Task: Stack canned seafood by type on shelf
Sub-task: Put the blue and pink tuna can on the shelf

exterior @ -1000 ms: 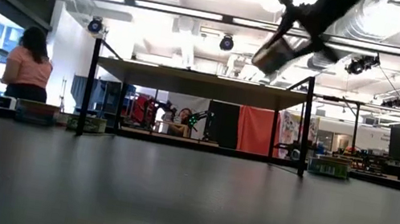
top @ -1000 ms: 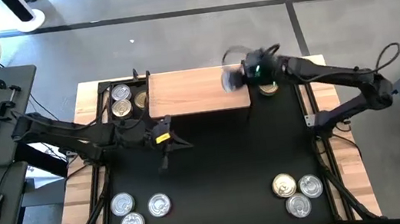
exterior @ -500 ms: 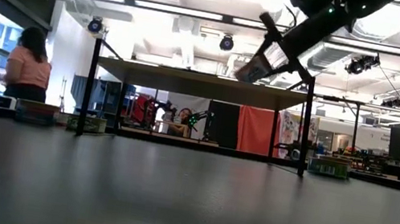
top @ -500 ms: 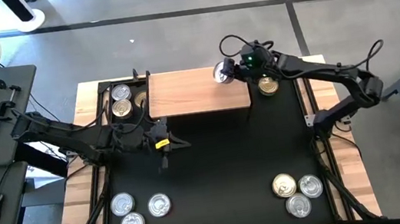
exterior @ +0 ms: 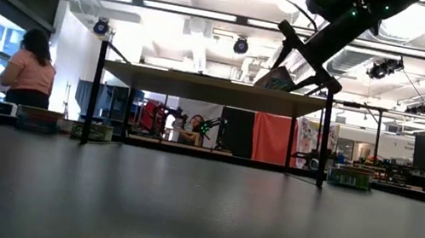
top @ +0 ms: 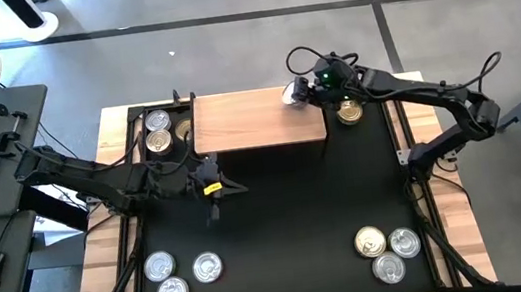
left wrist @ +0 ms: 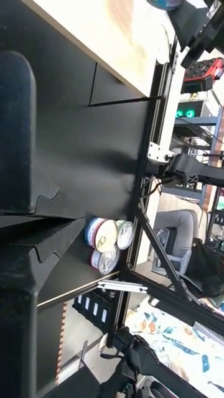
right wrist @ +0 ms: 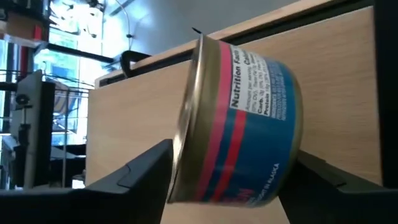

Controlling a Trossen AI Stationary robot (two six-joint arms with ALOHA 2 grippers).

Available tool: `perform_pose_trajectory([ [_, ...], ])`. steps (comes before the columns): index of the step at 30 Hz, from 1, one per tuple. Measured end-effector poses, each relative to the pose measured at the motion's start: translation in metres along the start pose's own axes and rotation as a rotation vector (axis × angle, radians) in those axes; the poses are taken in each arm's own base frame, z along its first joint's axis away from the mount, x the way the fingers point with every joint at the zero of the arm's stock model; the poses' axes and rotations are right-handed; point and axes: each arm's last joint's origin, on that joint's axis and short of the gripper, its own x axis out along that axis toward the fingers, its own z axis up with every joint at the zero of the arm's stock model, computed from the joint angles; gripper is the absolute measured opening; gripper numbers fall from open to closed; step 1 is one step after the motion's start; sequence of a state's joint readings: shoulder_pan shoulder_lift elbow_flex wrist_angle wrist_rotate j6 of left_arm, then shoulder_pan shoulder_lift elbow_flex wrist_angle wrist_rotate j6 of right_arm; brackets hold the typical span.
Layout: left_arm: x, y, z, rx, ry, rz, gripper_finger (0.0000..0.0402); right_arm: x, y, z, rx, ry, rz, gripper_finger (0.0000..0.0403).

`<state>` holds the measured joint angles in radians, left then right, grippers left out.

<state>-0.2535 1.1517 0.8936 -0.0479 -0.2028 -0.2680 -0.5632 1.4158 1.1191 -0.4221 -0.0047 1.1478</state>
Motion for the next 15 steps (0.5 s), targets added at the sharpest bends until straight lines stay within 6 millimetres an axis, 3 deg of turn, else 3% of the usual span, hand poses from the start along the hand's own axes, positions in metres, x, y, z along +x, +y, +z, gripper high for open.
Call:
perform_pose_trajectory([
  [8, 0.000, 0.001, -0.005, 0.010, 0.049, 0.013, 0.0000, -0.005, -0.005, -0.003, 0.022, 0.042, -0.071, 0.0248],
  [15, 0.000, 0.001, -0.005, 0.029, 0.051, 0.013, 0.0000, -0.026, 0.013, 0.005, -0.032, 0.013, -0.123, 0.0249],
])
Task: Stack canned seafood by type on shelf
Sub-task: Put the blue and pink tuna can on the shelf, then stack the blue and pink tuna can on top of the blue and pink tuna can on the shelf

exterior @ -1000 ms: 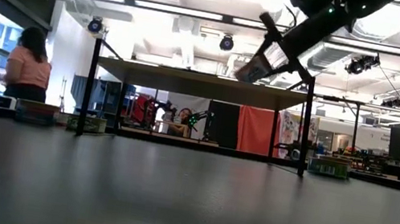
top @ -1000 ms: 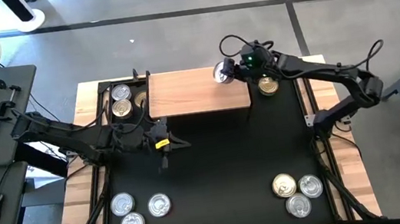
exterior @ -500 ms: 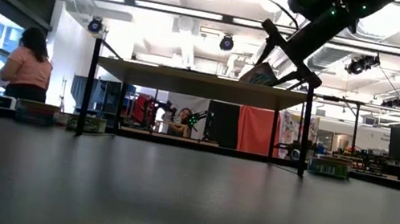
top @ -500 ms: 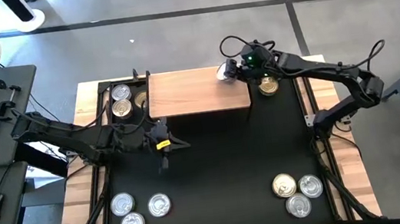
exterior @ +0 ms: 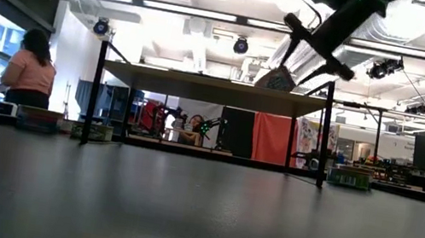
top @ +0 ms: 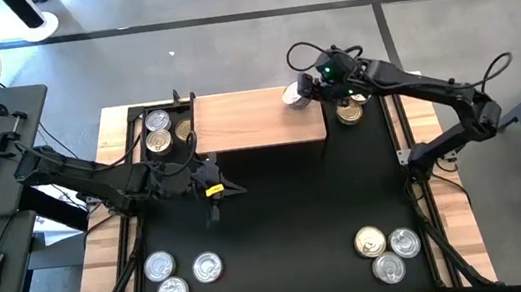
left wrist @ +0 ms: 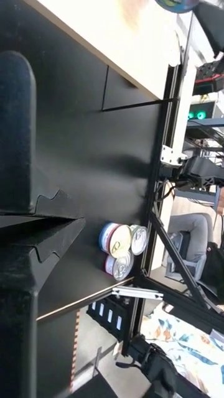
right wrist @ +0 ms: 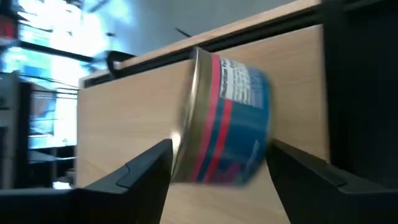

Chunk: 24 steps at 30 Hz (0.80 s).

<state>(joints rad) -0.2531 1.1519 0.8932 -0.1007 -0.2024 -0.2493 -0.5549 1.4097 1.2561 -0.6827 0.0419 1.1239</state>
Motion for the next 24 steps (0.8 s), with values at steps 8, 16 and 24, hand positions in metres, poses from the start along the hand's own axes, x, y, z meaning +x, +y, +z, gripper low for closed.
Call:
perform_pose_trajectory([
  [8, 0.000, 0.000, 0.000, 0.025, 0.001, 0.000, 0.0000, -0.011, -0.002, -0.001, -0.052, 0.020, -0.117, 0.0249],
  [16, -0.001, 0.001, 0.001, -0.014, -0.008, 0.007, 0.0000, -0.050, 0.014, 0.002, -0.261, -0.070, -0.223, 0.0249],
  [24, 0.002, 0.014, 0.004, -0.114, 0.010, -0.034, 0.0000, -0.070, 0.000, -0.064, -0.457, 0.148, -0.339, 0.0150],
])
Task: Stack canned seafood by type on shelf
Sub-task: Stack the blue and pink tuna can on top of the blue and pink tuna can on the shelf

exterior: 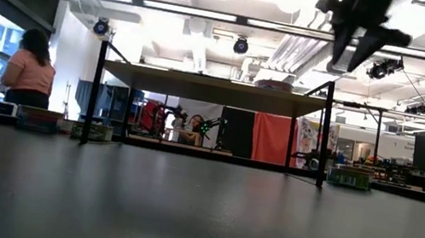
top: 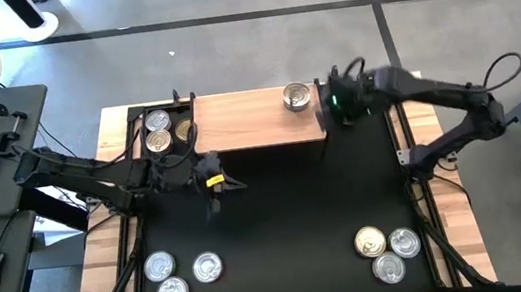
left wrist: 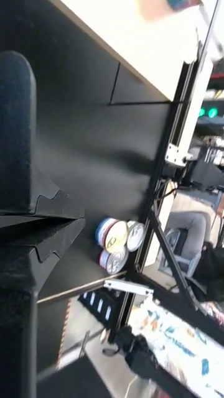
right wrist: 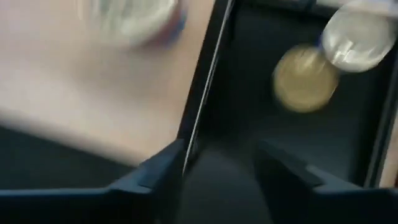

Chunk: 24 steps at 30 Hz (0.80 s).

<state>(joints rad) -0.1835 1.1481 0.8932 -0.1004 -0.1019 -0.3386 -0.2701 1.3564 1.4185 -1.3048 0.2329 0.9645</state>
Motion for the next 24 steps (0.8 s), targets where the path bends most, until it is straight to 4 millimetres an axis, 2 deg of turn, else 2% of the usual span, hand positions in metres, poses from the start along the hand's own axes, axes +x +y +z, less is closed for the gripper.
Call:
perform_pose_trajectory([
  [4, 0.001, 0.007, 0.002, -0.014, 0.013, -0.035, 0.0000, -0.003, 0.011, -0.067, -0.048, 0.127, 0.089, 0.0029],
  [5, 0.001, 0.008, 0.003, -0.015, 0.016, -0.041, 0.0000, -0.003, 0.012, -0.086, -0.049, 0.166, 0.116, 0.0016],
  [9, 0.001, 0.011, 0.004, 0.011, 0.024, -0.068, 0.0000, 0.004, 0.018, -0.164, -0.031, 0.344, 0.203, 0.0022],
  [13, 0.002, 0.010, 0.003, 0.024, 0.032, -0.086, 0.0000, 0.008, 0.015, -0.220, 0.010, 0.459, 0.264, 0.0003],
  [18, 0.010, 0.008, 0.002, 0.026, 0.019, -0.106, 0.0000, 0.011, 0.000, -0.259, 0.030, 0.577, 0.238, 0.0001],
  [21, 0.023, 0.000, 0.000, 0.027, -0.005, -0.139, 0.0000, 0.017, -0.008, -0.270, 0.041, 0.597, 0.179, 0.0001],
  [24, 0.042, -0.007, -0.014, 0.039, 0.047, -0.158, 0.0000, 0.027, -0.010, -0.276, -0.010, 0.628, 0.118, 0.0000],
])
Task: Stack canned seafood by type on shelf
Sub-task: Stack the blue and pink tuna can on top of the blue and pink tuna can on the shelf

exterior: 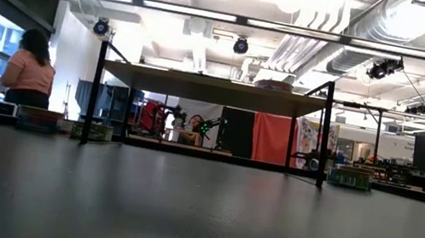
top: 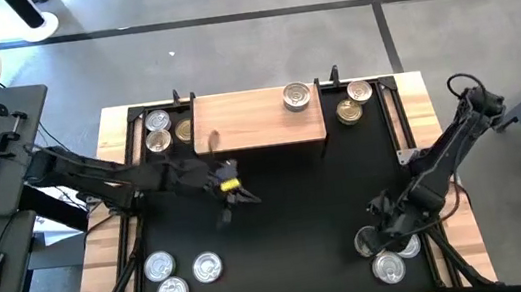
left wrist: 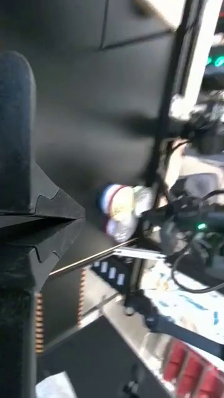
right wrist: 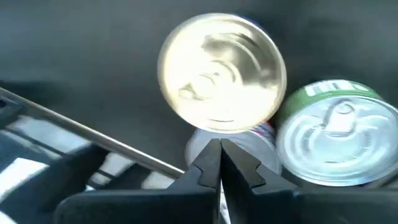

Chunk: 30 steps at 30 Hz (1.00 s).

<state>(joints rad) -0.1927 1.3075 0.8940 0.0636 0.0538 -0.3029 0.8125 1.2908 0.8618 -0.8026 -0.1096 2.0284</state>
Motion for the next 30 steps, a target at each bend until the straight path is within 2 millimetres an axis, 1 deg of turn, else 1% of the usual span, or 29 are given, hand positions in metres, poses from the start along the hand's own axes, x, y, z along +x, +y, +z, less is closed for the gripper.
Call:
perform_pose_trajectory([
  [3, 0.020, -0.003, -0.019, -0.012, 0.093, 0.000, 0.0000, 0.011, 0.000, 0.003, -0.026, -0.002, -0.053, 0.0000],
  [8, 0.043, -0.006, -0.042, -0.058, 0.184, 0.005, 0.0000, 0.027, 0.005, 0.012, -0.068, -0.033, -0.110, 0.0000],
  [11, 0.051, -0.008, -0.051, -0.072, 0.225, -0.025, 0.0000, 0.038, 0.009, 0.017, -0.110, -0.035, -0.147, 0.0000],
  [14, 0.054, -0.009, -0.056, -0.094, 0.252, -0.036, 0.0000, 0.047, 0.015, 0.021, -0.146, -0.007, -0.160, 0.0000],
  [16, 0.054, -0.011, -0.056, -0.092, 0.251, -0.041, 0.0000, 0.052, 0.020, 0.023, -0.155, 0.001, -0.145, 0.0000],
  [20, 0.045, -0.014, -0.050, -0.087, 0.245, -0.048, 0.0000, 0.055, 0.032, 0.034, -0.167, -0.038, -0.059, 0.0000],
  [25, 0.026, -0.013, -0.048, -0.060, 0.314, -0.007, 0.0000, 0.051, 0.046, 0.060, -0.161, -0.180, 0.044, 0.0000],
  [28, 0.016, -0.013, -0.047, -0.034, 0.344, 0.012, 0.0000, 0.054, 0.056, 0.079, -0.168, -0.221, 0.089, 0.0000],
  [30, 0.015, -0.013, -0.047, -0.028, 0.339, 0.017, 0.0000, 0.058, 0.063, 0.091, -0.180, -0.235, 0.122, 0.0000],
])
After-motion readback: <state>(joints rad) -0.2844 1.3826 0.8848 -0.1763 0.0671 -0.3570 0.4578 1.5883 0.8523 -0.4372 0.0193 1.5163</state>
